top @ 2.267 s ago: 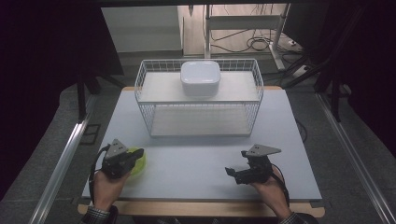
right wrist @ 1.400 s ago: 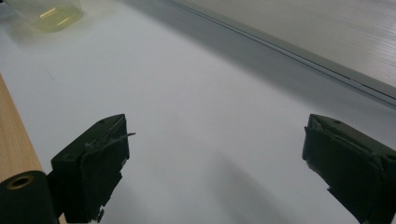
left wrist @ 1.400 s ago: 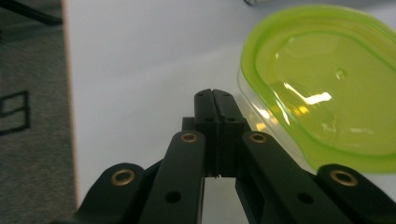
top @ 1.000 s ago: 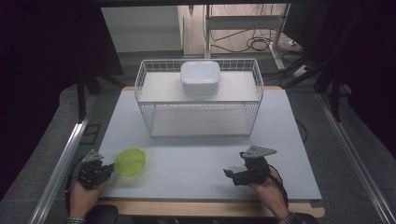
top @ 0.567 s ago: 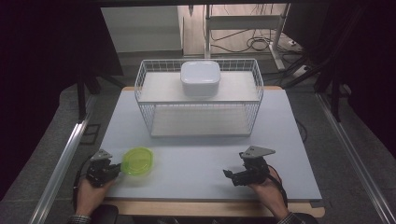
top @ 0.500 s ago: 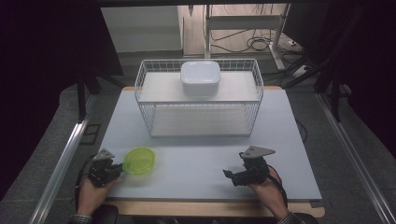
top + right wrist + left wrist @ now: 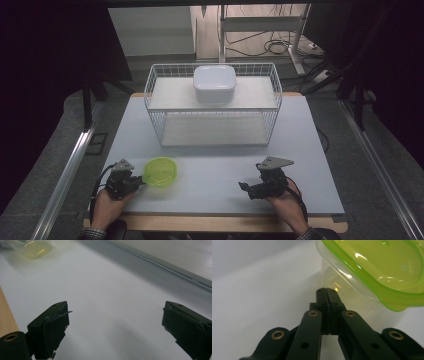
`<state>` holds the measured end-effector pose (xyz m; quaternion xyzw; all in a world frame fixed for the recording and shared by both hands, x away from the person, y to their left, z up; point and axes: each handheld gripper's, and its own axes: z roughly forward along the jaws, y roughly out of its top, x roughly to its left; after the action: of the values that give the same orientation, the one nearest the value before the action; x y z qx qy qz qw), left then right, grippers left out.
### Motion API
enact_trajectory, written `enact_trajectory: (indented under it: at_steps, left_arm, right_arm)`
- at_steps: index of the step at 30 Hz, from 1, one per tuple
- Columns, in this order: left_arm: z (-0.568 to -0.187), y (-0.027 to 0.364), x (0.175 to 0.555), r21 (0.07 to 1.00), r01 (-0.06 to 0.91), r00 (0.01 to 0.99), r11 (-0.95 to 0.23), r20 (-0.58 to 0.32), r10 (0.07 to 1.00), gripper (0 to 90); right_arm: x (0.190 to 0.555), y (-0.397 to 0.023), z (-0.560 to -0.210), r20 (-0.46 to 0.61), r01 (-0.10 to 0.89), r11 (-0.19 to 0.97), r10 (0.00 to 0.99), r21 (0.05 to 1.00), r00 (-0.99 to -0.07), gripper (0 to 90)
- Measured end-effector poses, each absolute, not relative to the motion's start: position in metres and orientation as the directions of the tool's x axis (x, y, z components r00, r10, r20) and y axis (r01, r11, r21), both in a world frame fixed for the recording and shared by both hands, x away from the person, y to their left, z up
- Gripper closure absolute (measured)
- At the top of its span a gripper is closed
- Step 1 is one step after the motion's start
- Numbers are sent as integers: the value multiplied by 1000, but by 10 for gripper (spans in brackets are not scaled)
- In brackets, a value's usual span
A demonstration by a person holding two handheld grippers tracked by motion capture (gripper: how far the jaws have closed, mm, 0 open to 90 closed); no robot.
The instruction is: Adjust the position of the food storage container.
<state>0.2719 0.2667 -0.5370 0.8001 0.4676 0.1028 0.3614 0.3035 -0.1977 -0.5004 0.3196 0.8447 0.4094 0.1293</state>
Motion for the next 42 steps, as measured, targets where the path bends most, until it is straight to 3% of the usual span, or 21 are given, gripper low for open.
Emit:
enact_trajectory:
  at_steps: [12,42]
  left_arm:
    - [-536,230,280,676,628,607,-385,-116,786,898]
    - [-535,147,288,677,555,739,-484,-134,661,897]
  right_arm:
    - [304,-198,-501,48,440,460,646,771,-761,77]
    - [304,-197,-502,47,438,468,641,768,-766,76]
